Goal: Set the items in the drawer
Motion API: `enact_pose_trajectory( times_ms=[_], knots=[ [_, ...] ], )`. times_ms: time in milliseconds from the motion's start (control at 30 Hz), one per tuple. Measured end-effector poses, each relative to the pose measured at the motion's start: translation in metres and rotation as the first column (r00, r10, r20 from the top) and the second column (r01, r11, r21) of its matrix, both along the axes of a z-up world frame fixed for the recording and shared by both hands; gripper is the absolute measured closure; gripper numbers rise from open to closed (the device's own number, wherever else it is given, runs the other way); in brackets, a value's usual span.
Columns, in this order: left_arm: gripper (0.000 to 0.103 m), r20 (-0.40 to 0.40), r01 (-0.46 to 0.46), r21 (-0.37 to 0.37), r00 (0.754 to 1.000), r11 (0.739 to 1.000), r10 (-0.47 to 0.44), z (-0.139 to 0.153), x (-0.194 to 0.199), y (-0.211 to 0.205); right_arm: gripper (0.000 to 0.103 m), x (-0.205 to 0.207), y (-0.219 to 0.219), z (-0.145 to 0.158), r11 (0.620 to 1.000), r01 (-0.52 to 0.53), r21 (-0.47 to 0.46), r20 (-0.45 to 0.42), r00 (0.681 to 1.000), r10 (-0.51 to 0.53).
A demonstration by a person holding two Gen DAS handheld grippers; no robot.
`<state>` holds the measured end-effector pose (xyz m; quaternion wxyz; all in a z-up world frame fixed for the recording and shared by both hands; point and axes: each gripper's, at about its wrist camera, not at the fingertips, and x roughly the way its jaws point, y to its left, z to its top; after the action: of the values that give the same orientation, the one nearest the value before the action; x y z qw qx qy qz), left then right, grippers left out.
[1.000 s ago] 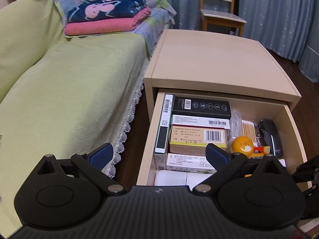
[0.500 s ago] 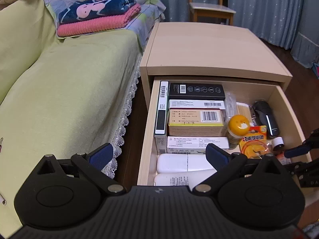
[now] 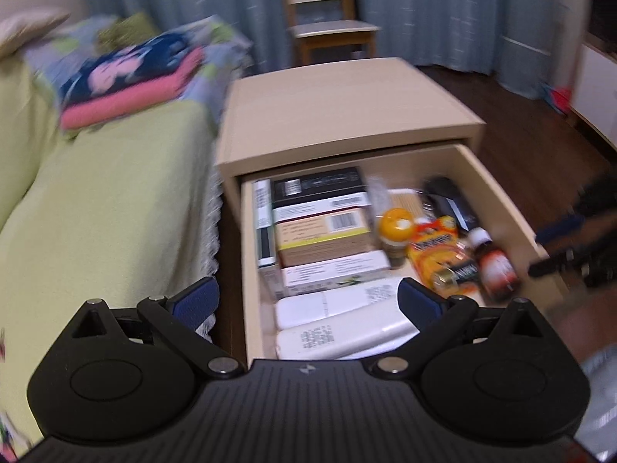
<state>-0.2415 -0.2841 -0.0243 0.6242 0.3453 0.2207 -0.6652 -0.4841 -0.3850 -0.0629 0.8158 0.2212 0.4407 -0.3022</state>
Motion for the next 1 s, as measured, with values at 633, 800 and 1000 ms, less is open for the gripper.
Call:
enact_pose_trajectory(
  times_ms=[633,800,1000],
  knots=[
    [0.003,0.059,0.124,0.097,0.99,0.987,-0.13,-0.007,-0.043,-0.013,0.067,-0.032,0.014,0.012,0.999,0.03,0.013,0.009,1.0,-0.03],
    [0.003,0.071,0.132,0.106,0.988,0.986,-0.14,-0.007,-0.049,-0.008,0.064,-0.037,0.017,0.016,0.999,0.04,0.003,0.002,0.999,-0.04],
    [0.003,0.082,0.153,0.114,0.983,0.982,-0.163,-0.004,-0.056,-0.001,0.063,-0.04,0.02,0.018,0.999,0.036,0.009,0.013,0.999,-0.037]
  ],
)
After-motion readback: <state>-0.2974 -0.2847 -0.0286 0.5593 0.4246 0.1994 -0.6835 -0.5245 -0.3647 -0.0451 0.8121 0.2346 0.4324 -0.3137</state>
